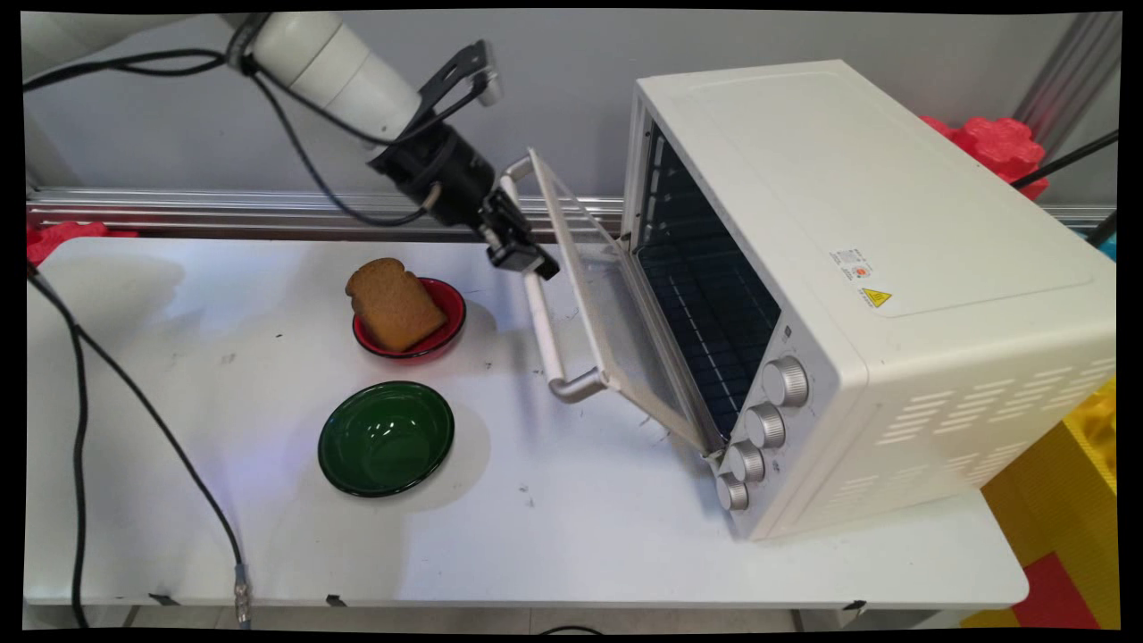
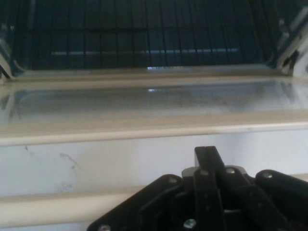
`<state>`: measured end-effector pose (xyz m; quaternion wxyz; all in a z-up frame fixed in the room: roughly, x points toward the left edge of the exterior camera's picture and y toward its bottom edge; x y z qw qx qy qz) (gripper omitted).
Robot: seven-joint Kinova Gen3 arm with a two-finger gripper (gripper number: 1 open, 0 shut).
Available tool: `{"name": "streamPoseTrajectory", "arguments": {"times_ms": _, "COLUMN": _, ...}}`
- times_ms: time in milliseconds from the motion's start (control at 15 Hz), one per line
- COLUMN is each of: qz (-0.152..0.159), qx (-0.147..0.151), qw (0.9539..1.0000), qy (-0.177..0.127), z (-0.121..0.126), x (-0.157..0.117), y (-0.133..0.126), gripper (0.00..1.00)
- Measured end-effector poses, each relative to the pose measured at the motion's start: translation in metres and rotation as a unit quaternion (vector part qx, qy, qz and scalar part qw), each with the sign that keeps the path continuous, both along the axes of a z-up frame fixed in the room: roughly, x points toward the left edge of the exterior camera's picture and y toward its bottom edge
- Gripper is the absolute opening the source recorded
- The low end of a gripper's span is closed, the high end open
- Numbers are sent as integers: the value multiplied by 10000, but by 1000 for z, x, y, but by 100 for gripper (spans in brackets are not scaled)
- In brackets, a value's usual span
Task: Open the oven
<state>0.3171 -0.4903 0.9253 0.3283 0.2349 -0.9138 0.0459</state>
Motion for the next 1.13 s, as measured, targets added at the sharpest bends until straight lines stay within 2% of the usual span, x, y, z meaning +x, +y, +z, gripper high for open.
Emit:
{"name": "streamPoseTrajectory", "arguments": {"times_ms": 467, "qz": -195, "qx": -101, "qw": 9997, "qy": 107, "z": -36, "x": 30, "y": 29, "gripper": 0}}
{"name": "streamPoseTrajectory", "arguments": {"times_ms": 1133, "qz": -340, "qx": -260, "qw": 9990, "qy": 156, "z": -81, "x": 61, "y": 57, "gripper": 0}}
